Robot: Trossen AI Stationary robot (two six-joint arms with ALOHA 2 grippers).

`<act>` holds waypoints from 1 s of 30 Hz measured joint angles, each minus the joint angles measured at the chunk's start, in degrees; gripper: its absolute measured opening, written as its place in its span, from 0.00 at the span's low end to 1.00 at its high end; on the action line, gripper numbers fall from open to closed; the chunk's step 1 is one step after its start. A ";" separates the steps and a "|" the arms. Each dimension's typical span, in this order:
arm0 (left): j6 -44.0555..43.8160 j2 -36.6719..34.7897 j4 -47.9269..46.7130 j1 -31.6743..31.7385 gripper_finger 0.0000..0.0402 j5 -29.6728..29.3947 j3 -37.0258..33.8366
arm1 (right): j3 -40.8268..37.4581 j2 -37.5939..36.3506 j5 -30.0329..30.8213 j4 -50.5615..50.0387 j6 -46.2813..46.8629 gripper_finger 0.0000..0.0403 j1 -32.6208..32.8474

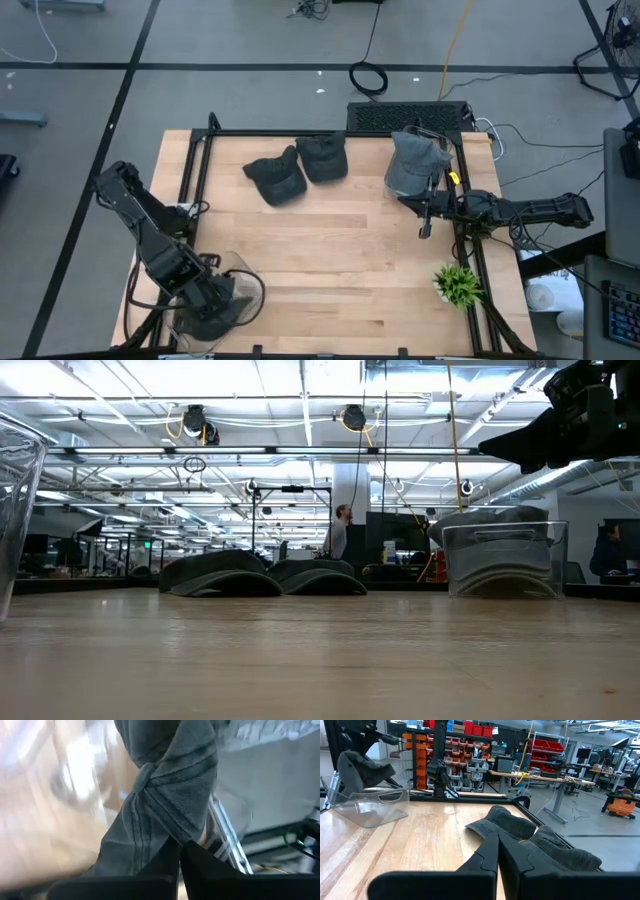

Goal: Pick & Place hat
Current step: Put the bottom black cap into the bottom transparent bin

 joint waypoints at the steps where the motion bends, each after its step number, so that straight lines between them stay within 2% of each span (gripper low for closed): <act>1: 1.55 0.00 1.16 0.00 0.03 -1.41 0.00 | 0.00 -0.01 0.00 0.00 -0.01 0.00 0.00; 6: 2.27 0.04 1.75 1.26 0.01 -2.74 0.00 | 0.00 0.00 0.00 0.00 0.00 0.00 0.00; 10: 2.26 0.03 1.57 1.25 0.04 -3.54 0.00 | 0.00 0.00 0.00 -0.02 -0.02 0.00 0.00; 15: -2.37 0.04 1.44 1.27 0.06 -4.80 0.00 | 0.00 -0.01 0.00 0.00 -0.01 0.00 0.01; 22: -6.14 0.04 2.28 1.26 0.02 -8.69 0.00 | 0.00 -0.01 0.00 0.00 0.00 0.00 0.01; 26: -14.85 0.04 0.93 1.30 0.04 -11.22 0.00 | 0.00 0.00 0.00 0.00 -0.01 0.00 0.02; 30: -25.58 0.04 -1.22 1.53 0.14 -11.33 0.00 | 0.00 0.00 0.00 0.00 -0.02 0.00 0.02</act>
